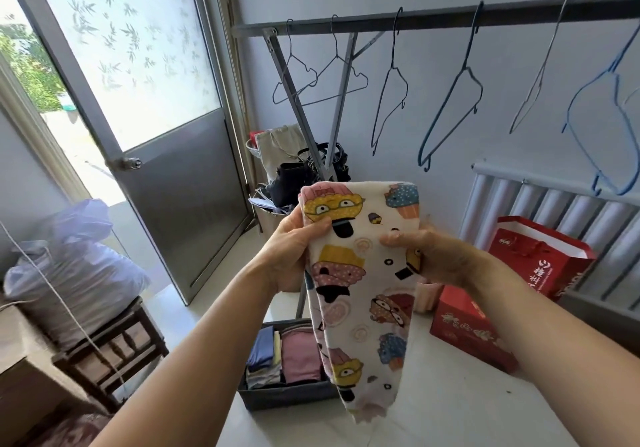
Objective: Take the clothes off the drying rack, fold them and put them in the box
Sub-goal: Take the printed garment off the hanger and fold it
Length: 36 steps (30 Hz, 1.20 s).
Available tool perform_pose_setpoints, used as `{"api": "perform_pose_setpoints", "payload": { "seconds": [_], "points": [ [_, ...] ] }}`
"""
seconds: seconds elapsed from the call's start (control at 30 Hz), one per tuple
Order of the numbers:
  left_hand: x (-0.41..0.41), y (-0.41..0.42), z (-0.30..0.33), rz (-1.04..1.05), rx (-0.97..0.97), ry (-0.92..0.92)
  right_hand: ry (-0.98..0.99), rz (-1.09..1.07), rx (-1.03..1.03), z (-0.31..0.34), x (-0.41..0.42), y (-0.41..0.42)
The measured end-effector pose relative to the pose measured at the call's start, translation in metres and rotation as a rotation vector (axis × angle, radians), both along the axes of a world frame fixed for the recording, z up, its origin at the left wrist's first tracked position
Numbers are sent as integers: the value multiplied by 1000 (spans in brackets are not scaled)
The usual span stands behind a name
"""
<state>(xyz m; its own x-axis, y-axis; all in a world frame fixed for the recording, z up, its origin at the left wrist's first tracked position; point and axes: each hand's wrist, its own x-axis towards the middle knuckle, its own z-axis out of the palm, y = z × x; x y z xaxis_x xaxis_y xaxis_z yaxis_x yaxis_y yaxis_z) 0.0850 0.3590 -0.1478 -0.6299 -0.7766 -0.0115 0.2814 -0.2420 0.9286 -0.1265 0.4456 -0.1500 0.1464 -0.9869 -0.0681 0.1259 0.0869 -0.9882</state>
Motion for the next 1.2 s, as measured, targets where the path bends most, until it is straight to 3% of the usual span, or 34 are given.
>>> {"api": "perform_pose_setpoints", "payload": {
  "seconds": [0.07, 0.17, 0.3, 0.43, 0.5, 0.7, 0.83, 0.97, 1.03, 1.13, 1.2],
  "points": [
    [-3, 0, 3, 23, 45, 9, 84, 76, 53, -6, 0, 4],
    [-2, -4, 2, 30, 65, -60, -3, -86, -17, -9, 1, -3],
    [5, -4, -9, -77, -197, -433, -49, -290, -110, 6, 5, -14],
    [-2, -6, -12, 137, -131, -267, 147, -152, 8, 9, 3, -13],
    [-6, -7, -10, 174, -78, -212, 175, -248, 14, 7, 3, -15],
    [-15, -5, -3, 349, -236, -320, 157, -575, -85, 4, 6, -20],
    [-12, -5, 3, 432, -324, -327, 99, -611, -144, 2, 6, -19],
    [-8, -14, 3, 612, -604, -525, 96, -668, -201, -1, 6, -20],
    [-6, -16, 5, 596, -669, -519, 129, -690, -267, 4, 6, -19],
    [-1, -18, 8, 432, -561, -332, 19, -643, -305, 13, 4, -15],
    [1, -20, 8, 395, -556, -316, -9, -655, -316, 16, 4, -13]
  ]
}}
